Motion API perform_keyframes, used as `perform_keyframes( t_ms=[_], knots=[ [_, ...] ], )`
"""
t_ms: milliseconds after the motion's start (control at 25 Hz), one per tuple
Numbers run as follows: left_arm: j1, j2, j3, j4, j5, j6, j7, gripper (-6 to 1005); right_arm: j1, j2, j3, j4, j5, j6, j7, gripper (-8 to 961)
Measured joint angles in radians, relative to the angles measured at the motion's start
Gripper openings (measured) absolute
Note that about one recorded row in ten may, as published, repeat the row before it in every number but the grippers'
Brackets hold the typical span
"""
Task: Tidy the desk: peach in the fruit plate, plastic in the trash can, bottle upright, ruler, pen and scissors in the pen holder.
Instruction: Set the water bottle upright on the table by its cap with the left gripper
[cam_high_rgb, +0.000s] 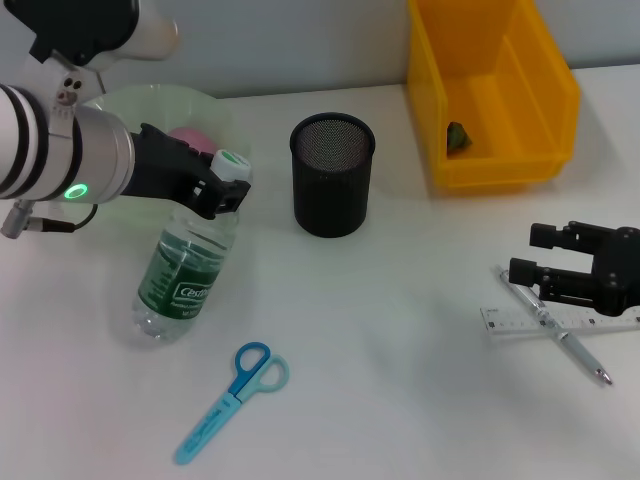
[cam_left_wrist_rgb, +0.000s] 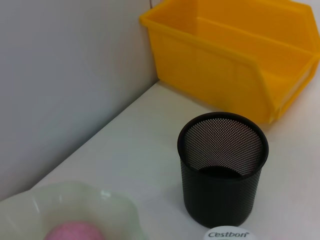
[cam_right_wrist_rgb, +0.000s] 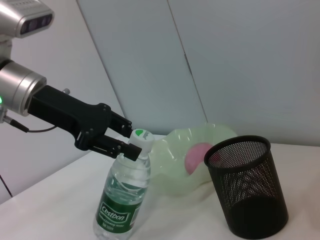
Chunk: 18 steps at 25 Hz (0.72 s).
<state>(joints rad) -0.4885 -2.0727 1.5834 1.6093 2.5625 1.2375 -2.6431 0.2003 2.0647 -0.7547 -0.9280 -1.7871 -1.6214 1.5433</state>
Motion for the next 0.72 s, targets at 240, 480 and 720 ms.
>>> perform_keyframes(
  t_ms=[240,480,720],
  knots=[
    [0.013,0.000,-0.005,0.008,-0.004,-0.002,0.000,435,0.001,0.000,0.000,0.000,0.000,0.000,0.000,739],
    [0.029,0.004,-0.008,0.028,-0.039,-0.003,0.010,436,0.001,0.000,0.000,0.001,0.000,0.000,0.000,739],
    [0.051,0.003,-0.014,0.051,-0.043,-0.009,0.036,436,0.001,0.000,0.000,0.000,0.000,0.000,0.000,739]
  ],
)
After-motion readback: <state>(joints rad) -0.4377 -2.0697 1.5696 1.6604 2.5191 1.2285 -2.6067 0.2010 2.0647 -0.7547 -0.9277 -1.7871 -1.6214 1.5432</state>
